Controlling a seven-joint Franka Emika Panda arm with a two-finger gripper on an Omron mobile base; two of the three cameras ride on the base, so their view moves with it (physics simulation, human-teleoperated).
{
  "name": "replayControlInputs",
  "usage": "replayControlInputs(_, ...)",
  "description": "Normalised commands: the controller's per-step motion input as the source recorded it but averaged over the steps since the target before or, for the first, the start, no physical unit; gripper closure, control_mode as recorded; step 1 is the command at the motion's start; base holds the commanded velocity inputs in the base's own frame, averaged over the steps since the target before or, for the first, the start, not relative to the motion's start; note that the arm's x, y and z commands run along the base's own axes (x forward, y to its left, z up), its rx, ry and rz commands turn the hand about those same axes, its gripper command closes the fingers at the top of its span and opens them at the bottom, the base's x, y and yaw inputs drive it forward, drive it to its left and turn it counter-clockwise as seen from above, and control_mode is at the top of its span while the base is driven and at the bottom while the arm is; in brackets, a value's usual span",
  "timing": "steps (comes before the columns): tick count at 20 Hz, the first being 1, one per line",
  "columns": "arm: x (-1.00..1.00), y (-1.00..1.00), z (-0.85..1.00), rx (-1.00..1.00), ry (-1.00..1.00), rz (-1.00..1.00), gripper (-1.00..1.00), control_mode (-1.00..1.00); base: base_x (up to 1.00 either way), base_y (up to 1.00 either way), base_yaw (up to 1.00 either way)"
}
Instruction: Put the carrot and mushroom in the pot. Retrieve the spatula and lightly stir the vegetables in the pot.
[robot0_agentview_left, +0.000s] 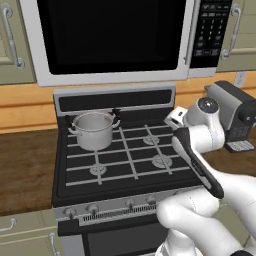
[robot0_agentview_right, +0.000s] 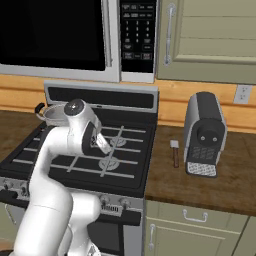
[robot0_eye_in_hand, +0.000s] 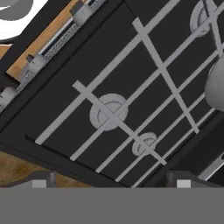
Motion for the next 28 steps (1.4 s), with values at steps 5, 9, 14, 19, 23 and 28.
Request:
replayControlInputs(5, -0.01, -0.59, -0.02, -0.29, 0.0, 0.0, -1.0, -1.0, 0.0, 0.0, 0.0)
replayControlInputs(9, 0.0, -0.62, -0.16, -0.27, 0.07, 0.02, -1.0, -1.0, 0.0, 0.0, 0.0)
replayControlInputs(14, 0.07, -0.78, -0.18, -0.16, 0.16, 0.09, -1.0, -1.0, 0.0, 0.0, 0.0)
replayControlInputs(19, 0.04, -0.69, -0.12, -0.12, 0.12, 0.09, -1.0, -1.0, 0.0, 0.0, 0.0)
replayControlInputs(23, 0.04, -0.38, -0.19, -0.08, 0.0, 0.05, -1.0, -1.0, 0.0, 0.0, 0.0)
replayControlInputs(28, 0.35, -0.27, -0.26, -0.01, 0.0, 0.03, -1.0, -1.0, 0.0, 0.0, 0.0)
